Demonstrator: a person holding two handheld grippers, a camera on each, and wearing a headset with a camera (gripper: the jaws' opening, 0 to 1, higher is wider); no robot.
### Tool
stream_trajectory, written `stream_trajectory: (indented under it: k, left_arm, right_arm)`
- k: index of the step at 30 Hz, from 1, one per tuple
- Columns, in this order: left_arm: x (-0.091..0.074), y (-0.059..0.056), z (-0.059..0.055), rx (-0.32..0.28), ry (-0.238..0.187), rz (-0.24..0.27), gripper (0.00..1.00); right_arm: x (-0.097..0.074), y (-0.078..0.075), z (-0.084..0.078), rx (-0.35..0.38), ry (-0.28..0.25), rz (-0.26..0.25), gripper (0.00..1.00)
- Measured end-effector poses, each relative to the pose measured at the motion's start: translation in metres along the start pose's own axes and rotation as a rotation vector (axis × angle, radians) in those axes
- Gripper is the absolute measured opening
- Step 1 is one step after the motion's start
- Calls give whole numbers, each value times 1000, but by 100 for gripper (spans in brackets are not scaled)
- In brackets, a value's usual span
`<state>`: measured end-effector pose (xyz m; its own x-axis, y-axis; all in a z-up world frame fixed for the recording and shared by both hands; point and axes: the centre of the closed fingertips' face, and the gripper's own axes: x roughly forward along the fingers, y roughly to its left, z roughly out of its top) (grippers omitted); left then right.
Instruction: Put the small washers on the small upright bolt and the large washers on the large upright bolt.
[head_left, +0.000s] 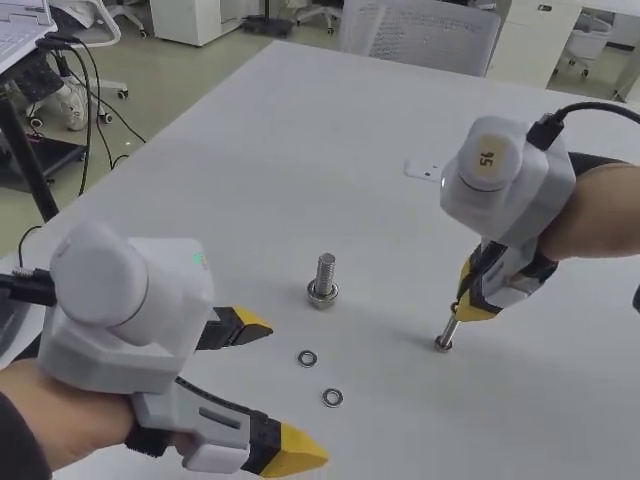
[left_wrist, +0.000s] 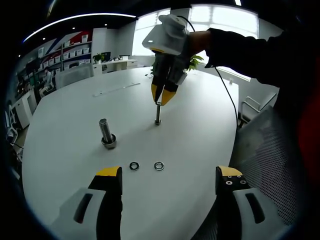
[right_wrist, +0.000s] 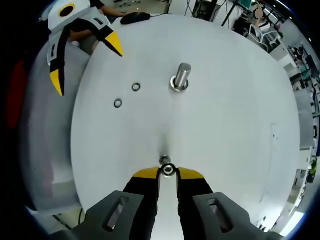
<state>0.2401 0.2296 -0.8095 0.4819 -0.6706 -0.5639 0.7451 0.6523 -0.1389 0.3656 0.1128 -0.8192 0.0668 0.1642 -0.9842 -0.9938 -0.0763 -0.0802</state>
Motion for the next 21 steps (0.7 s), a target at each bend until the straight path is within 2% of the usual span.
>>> stream_trajectory:
  k: [15, 21]
  left_arm:
    - [-1, 1, -1, -4, 3, 2, 75]
    - [-1, 0, -1, -5, 4, 2, 75]
  right_arm:
    - [7, 3, 0, 3, 2, 14, 14]
    - [17, 4, -1, 5, 5, 24, 14]
